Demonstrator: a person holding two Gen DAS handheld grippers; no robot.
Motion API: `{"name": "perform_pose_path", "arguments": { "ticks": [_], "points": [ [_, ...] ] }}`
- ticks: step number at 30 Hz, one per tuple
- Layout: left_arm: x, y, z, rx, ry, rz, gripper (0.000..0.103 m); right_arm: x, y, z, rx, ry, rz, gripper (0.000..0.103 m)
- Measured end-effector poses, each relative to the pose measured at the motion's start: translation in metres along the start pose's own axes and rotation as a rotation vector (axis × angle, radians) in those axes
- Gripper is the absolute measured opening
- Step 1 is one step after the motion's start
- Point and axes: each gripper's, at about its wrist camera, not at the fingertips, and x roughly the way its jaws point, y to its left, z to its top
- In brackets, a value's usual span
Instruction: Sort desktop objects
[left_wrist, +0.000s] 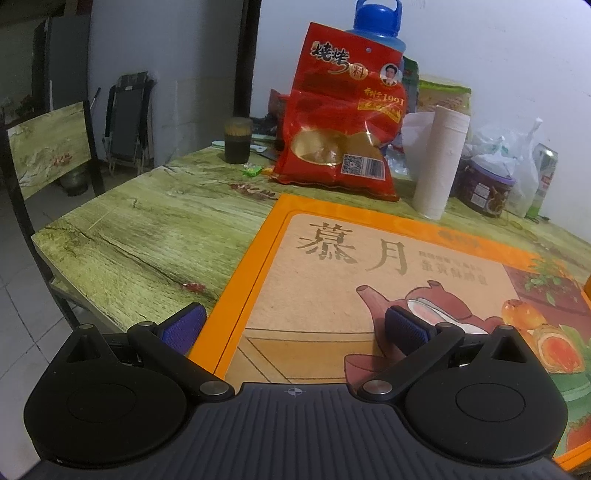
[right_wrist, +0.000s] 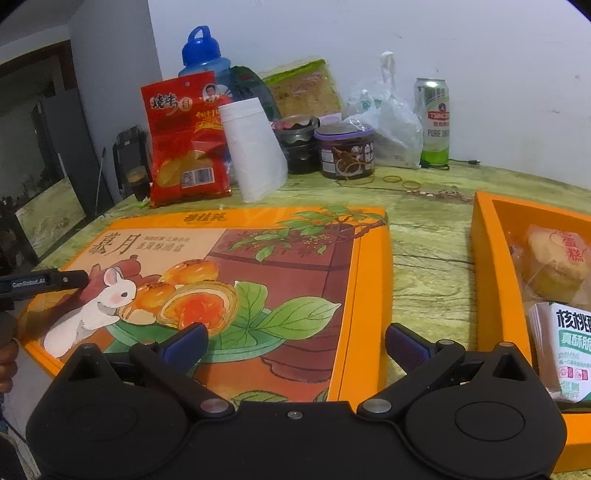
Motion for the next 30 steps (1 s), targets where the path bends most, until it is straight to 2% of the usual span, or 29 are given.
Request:
{"name": "perform_pose_path", "arguments": {
  "ticks": [9,16,30],
  "points": [
    [0.007,0.003,0.007,-0.01,0.015,0.011,0.103,-0.004,0.002,-0.009,-0.014,-0.033,0.024,0.103],
    [0.009,-0.002,0.011,0.011,0.036,0.034,0.103,0.003,-0.017,-0.001,0.095,0.023,0.072,0.103],
    [0.013,-0.004,0.016,-0.009,0.081,0.046,0.103,0.024,-0.02,0.001,0.197,0.085,0.034,0.103]
  ]
}}
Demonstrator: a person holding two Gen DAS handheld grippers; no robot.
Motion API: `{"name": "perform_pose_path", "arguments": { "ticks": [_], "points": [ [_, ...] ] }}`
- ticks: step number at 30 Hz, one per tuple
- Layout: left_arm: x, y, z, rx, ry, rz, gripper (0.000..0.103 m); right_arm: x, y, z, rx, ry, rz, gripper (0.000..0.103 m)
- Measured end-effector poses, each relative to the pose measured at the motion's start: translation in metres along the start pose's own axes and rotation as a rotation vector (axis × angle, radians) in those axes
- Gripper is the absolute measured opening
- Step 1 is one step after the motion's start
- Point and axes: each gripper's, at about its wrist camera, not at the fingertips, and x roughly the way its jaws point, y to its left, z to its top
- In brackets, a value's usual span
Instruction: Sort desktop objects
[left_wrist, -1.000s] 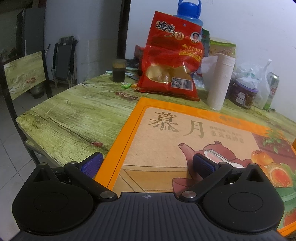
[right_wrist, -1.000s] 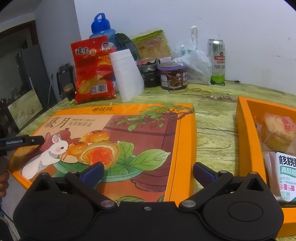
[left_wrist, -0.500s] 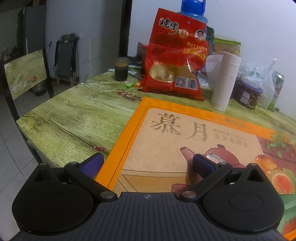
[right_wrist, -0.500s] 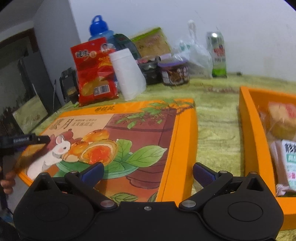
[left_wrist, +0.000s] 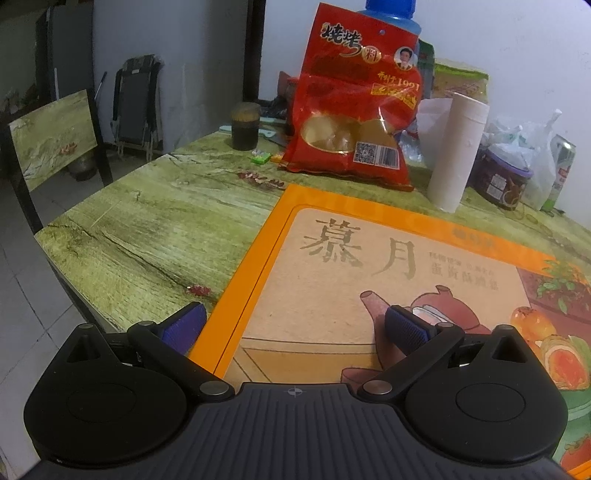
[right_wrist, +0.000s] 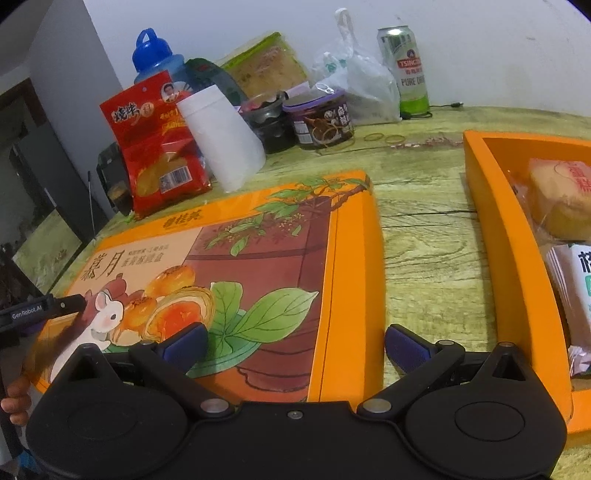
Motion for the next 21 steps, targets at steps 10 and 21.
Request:
{"name": "perform_pose_path", "arguments": {
  "ticks": [10,21],
  "points": [
    [0.0,0.011,-0.007,0.015,-0.041,-0.071,0.103,0.011,0.002,0.007,-0.012,-0.004,-0.013,0.103],
    [0.022,0.035,0.02,-0.014,0.163,-0.215,0.103,0.031,-0.002,0.034,-0.023,0.117,-0.014,0.103]
  ]
}}
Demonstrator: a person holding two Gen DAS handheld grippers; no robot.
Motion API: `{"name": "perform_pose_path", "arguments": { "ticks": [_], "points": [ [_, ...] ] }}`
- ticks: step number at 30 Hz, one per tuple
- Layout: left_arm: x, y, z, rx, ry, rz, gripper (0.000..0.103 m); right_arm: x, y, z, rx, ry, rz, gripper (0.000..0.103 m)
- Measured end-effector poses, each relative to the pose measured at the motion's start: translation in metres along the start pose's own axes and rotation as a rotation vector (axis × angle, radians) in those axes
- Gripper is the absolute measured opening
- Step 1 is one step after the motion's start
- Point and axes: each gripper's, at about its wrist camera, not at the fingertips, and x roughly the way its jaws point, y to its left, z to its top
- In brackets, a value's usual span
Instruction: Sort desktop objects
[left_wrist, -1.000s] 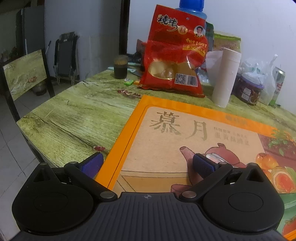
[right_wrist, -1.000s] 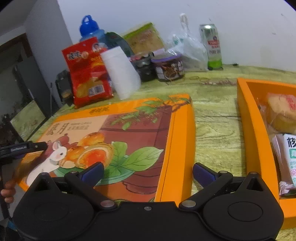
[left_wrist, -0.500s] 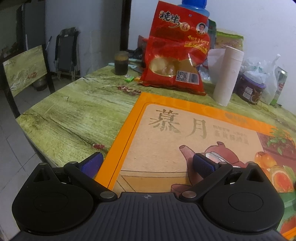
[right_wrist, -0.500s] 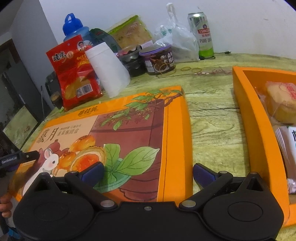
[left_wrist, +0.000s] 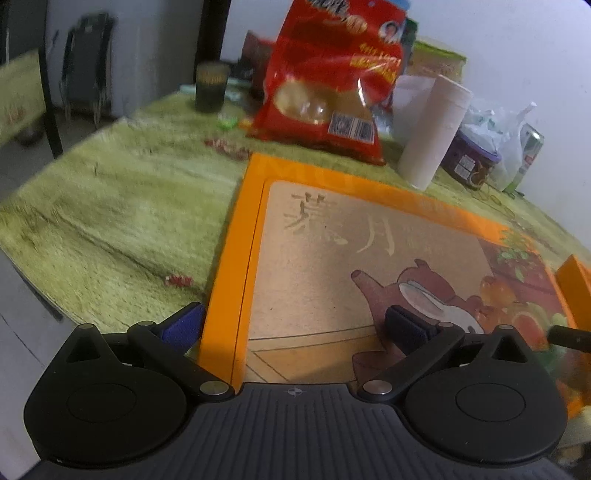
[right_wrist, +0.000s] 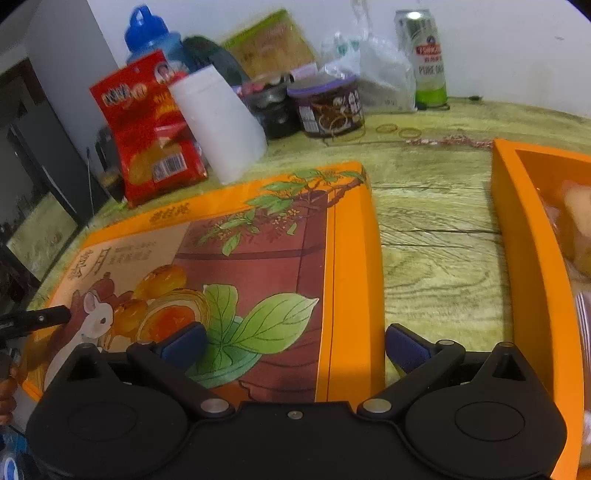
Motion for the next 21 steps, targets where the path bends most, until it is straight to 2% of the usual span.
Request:
{"name": "perform_pose_path", "arguments": {
  "ticks": [5,9,15,21],
  "points": [
    [0.008,0.013,0.006,-0.07,0.069,-0.043,0.103,0.013,0.002,0.022,0.027,0.127,-0.035,0.103],
    [0.013,0.017,0.015,-0.032,0.126,-0.077,0.103,0.017,0.002,0.029,0.052,0.189,-0.048,0.103],
    [0.012,0.022,0.011,0.023,0.125,-0.13,0.103,0.015,0.003,0.027,0.068,0.204,-0.058,0.103],
    [0.015,0.023,0.025,0.065,0.207,-0.158,0.103,0.014,0.005,0.026,0.076,0.209,-0.064,0.103]
  ]
}}
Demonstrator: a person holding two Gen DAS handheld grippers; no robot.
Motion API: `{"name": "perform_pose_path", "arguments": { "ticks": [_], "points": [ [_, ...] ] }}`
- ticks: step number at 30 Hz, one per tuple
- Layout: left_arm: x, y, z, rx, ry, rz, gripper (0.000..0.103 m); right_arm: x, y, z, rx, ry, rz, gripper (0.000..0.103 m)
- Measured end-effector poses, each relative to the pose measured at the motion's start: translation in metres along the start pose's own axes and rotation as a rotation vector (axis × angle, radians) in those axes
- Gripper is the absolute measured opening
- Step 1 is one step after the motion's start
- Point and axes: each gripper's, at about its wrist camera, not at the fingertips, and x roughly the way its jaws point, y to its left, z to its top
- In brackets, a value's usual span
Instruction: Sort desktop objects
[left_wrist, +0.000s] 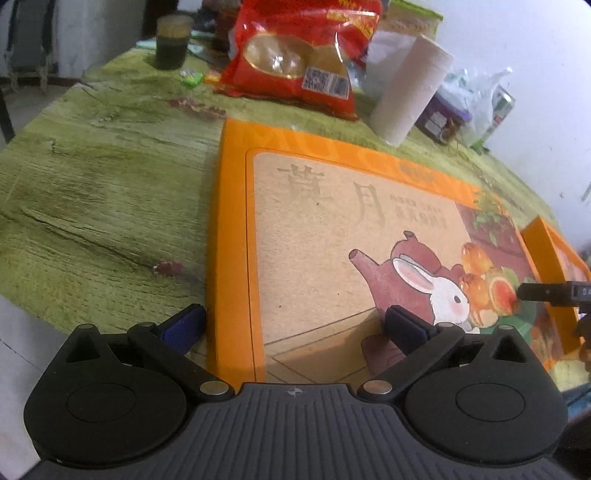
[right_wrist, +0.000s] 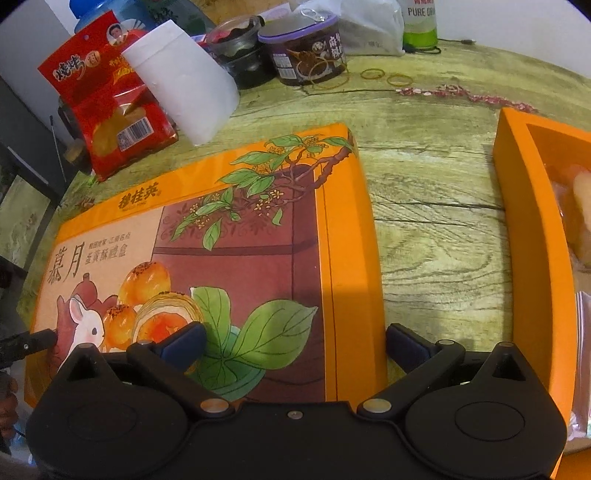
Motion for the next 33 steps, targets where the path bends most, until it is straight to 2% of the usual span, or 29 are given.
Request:
{"name": "perform_pose_path", "arguments": {
  "ticks": [5,10,14,18,22,27,33],
  "points": [
    [0.006,-0.001,0.011,-0.029,0.051,0.022,0.103,0.0,0.0,-0.004,0.0,-0.049,-0.002,0.103],
    [0.007,0.004,0.017,-0.034,0.055,0.028,0.103,0.0,0.004,-0.01,0.014,-0.083,-0.011,0.103],
    [0.005,0.018,0.024,0.006,0.067,0.002,0.103,-0.002,0.017,-0.015,0.068,-0.034,-0.038,0.103],
    [0.001,0.037,0.032,0.084,0.087,-0.05,0.103,-0.009,0.038,-0.041,0.154,-0.021,-0.088,0.103],
    [-0.005,0.053,0.038,0.137,0.144,-0.08,0.103,-0.018,0.06,-0.072,0.238,-0.027,-0.135,0.103],
    [-0.013,0.063,0.036,0.139,0.193,-0.073,0.103,-0.026,0.077,-0.103,0.287,-0.049,-0.16,0.103],
    [-0.018,0.066,0.03,0.102,0.231,-0.048,0.103,-0.03,0.086,-0.116,0.3,-0.058,-0.167,0.103]
  ]
}}
